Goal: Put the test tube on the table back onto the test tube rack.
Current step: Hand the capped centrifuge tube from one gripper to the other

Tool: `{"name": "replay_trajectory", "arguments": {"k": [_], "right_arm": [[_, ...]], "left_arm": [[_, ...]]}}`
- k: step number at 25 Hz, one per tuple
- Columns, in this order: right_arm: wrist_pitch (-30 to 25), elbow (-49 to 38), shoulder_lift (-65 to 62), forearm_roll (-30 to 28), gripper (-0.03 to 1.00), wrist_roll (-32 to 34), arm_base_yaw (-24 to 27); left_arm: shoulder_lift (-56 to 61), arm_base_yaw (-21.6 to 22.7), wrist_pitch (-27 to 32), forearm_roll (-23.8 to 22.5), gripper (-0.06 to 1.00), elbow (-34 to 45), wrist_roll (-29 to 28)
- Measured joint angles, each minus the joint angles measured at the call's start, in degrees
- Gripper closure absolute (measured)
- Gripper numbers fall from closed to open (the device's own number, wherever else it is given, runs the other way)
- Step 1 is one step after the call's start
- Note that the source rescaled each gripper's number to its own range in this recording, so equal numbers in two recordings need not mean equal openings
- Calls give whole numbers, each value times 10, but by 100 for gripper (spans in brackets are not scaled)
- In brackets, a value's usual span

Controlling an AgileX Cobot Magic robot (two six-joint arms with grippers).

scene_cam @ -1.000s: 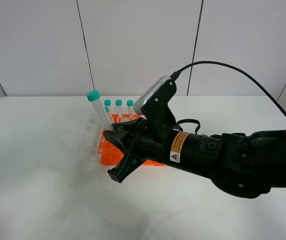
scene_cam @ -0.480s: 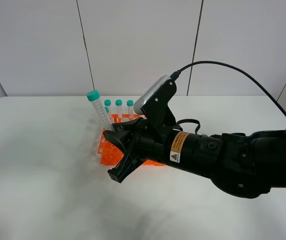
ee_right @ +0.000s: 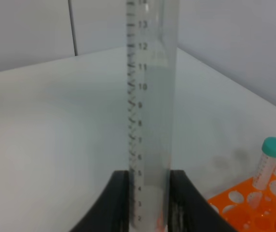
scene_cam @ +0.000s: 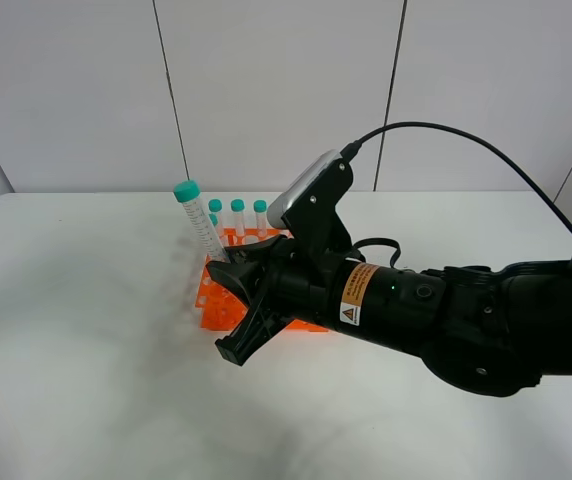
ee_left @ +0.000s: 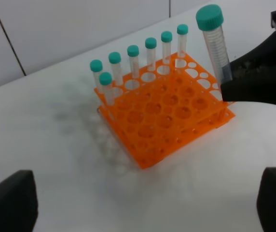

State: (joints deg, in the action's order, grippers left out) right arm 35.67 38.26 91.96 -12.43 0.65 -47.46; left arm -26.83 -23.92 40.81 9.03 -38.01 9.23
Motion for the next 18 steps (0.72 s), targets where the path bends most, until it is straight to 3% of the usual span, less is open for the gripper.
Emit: {"name": "replay_trajectory", "arguments": {"k": [4, 11, 18], "right_arm": [[0, 0, 0, 0, 97, -2, 0], [0, 0, 0, 0, 97, -10, 0], [0, 0, 0, 0, 97, -15, 0]], "left_arm": [[-63, -5, -46, 37, -6, -1, 33], [-164, -7, -73, 176, -6, -58, 172], [-248, -7, -120, 271, -6, -93, 258]]}}
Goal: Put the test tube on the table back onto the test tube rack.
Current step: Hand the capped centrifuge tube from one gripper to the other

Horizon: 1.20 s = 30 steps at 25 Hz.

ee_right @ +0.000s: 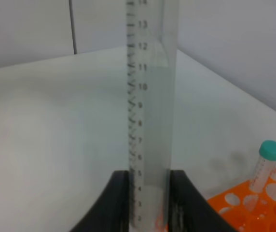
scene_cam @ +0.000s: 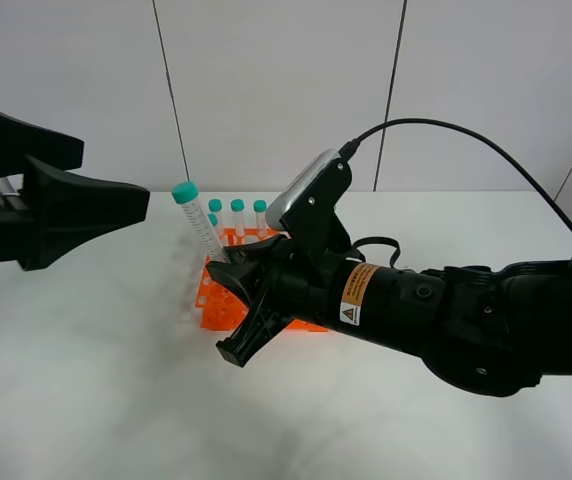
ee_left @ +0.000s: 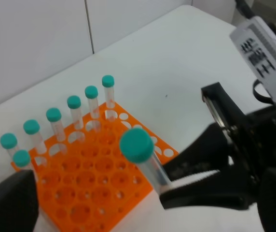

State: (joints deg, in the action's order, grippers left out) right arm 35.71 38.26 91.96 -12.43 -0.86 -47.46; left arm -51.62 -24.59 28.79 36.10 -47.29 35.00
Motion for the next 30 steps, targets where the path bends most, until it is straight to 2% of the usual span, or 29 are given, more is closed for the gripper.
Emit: {"name": "replay_trajectory", "arguments": {"k": [3, 12, 19, 27, 28, 30], "right_arm": [[0, 0, 0, 0, 97, -7, 0], [1, 0, 0, 0, 97, -10, 0], [1, 0, 0, 0, 97, -10, 0], [1, 0, 0, 0, 97, -10, 0], [1, 0, 0, 0, 97, -10, 0], [1, 0, 0, 0, 97, -10, 0]], "left_arm": [[-30, 0, -20, 19, -6, 0, 34], [-117, 0, -43, 70, -6, -1, 60], [-156, 0, -48, 144, -6, -4, 132], [-158, 0, -61, 152, -6, -4, 147], [-158, 0, -61, 152, -4, -4, 147], [-158, 0, -61, 152, 8, -4, 147]]}}
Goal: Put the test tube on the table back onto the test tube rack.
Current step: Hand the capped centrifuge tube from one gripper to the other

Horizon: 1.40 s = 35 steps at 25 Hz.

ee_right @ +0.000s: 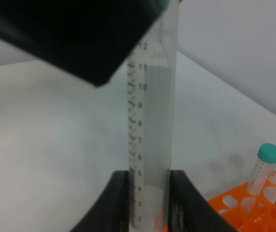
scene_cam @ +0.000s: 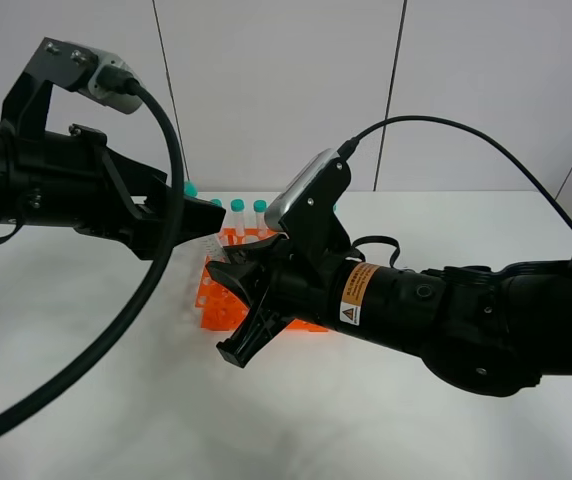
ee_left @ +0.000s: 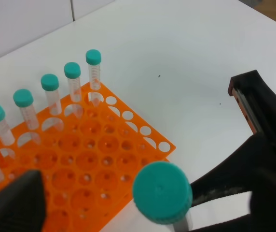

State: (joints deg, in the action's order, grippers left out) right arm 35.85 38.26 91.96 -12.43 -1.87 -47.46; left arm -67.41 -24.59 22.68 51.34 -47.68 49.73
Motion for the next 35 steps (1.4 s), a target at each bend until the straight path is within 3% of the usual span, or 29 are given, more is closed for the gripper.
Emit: {"name": "replay_trajectory", "arguments": {"k": [3, 6, 26, 35], "right_arm": [[0, 0, 0, 0, 97, 0, 0], [0, 0, 0, 0, 97, 0, 0], [3, 0, 0, 0, 97, 0, 0], [12, 0, 0, -13, 97, 4, 3]], "left_arm": [[0, 0, 4, 1, 43, 0, 0], [-1, 0, 9, 6, 94, 0, 0], [-1, -2, 1, 20, 94, -1, 1], [-1, -2, -4, 35, 94, -1, 26]]}}
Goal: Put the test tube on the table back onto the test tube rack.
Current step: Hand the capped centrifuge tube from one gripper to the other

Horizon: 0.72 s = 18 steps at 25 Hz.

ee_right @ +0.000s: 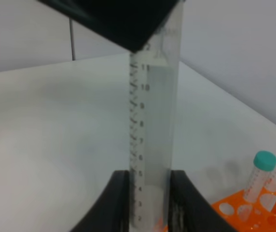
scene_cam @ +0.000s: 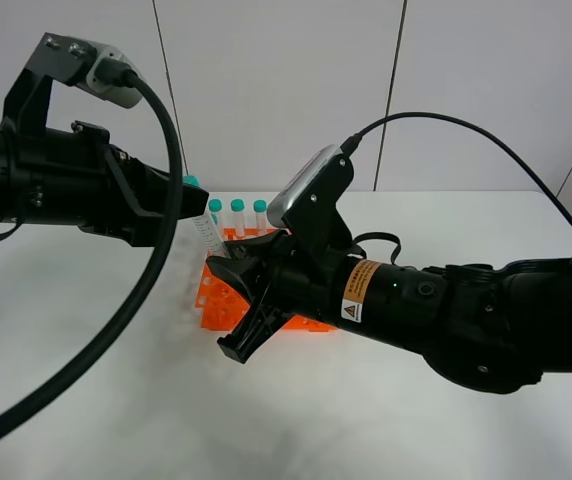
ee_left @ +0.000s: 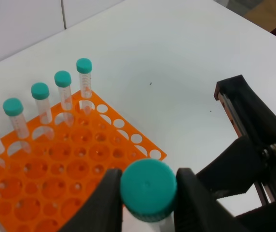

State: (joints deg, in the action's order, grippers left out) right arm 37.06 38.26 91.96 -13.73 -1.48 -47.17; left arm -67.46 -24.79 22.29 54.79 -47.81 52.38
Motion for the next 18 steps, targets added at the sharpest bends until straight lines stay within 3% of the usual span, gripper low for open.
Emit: {"name": "replay_trajectory", "arguments": {"k": [5, 7, 9, 11, 14, 18], "right_arm": [[1, 0, 0, -19, 95, 19, 1], [1, 0, 0, -41, 79, 18, 2], [1, 0, 0, -59, 54, 15, -1], [1, 0, 0, -67, 40, 15, -1], [1, 0, 0, -68, 33, 15, -1], [0, 0, 0, -68, 33, 20, -1]], "left_arm": [[0, -1, -1, 2, 94, 1, 0], [0, -1, -17, 1, 94, 1, 2], [0, -1, -37, 1, 94, 1, 4], [0, 0, -40, 1, 94, 1, 5], [0, 0, -41, 1, 94, 1, 8], [0, 0, -41, 1, 94, 1, 8]]}}
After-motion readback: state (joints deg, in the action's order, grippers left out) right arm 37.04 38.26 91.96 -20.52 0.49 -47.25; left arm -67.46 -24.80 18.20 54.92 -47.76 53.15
